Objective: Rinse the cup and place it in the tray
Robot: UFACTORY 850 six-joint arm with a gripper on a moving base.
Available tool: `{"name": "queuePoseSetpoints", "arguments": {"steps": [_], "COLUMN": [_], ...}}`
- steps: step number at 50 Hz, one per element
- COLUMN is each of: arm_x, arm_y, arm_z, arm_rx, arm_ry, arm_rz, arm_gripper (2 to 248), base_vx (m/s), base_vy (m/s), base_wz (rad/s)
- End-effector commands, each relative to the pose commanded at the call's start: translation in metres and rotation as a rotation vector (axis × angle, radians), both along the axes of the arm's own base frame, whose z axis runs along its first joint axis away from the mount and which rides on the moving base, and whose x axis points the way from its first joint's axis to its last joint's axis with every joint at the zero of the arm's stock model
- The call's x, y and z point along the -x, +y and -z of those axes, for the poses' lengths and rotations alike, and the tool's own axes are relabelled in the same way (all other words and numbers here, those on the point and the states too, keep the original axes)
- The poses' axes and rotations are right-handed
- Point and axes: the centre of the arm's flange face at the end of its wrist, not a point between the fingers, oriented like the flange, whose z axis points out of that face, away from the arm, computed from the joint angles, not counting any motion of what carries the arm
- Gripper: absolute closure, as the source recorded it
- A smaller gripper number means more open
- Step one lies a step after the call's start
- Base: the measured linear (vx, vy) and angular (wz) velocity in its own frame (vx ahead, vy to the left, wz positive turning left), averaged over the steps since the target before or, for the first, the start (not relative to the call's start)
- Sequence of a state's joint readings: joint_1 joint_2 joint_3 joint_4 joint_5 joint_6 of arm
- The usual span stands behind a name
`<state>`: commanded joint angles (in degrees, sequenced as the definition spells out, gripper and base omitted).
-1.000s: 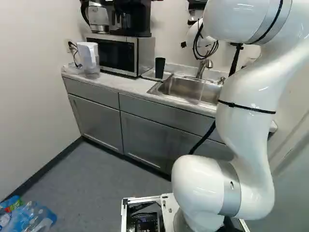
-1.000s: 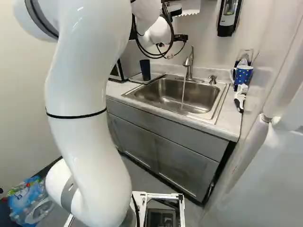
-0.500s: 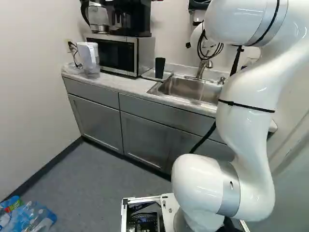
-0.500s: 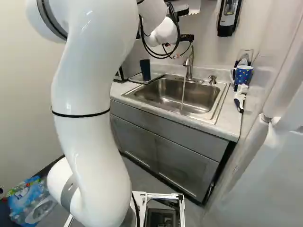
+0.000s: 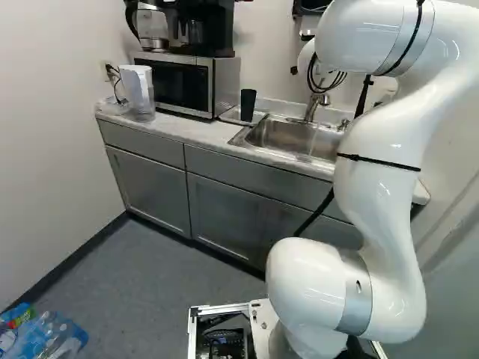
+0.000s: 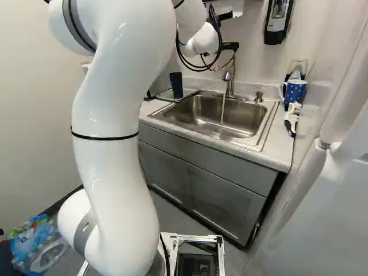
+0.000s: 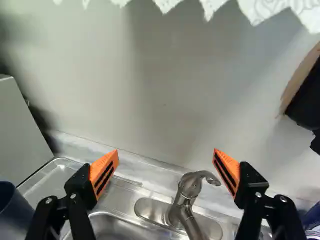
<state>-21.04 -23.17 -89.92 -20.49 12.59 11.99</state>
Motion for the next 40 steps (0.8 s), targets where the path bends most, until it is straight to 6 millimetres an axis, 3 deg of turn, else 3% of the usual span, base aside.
{"name": "queuePoseSetpoints", "arguments": {"steps": [40], "arm_x": [-0.016], "arm_y": [-0.002], "arm_z": [0.005], "arm_rx": [-0.002], "arm_ry": [0.016], "arm_rz": [0.002], "arm_gripper": [3], "base_vx": [0.000], "base_vy": [0.000], "base_wz": [0.000]}}
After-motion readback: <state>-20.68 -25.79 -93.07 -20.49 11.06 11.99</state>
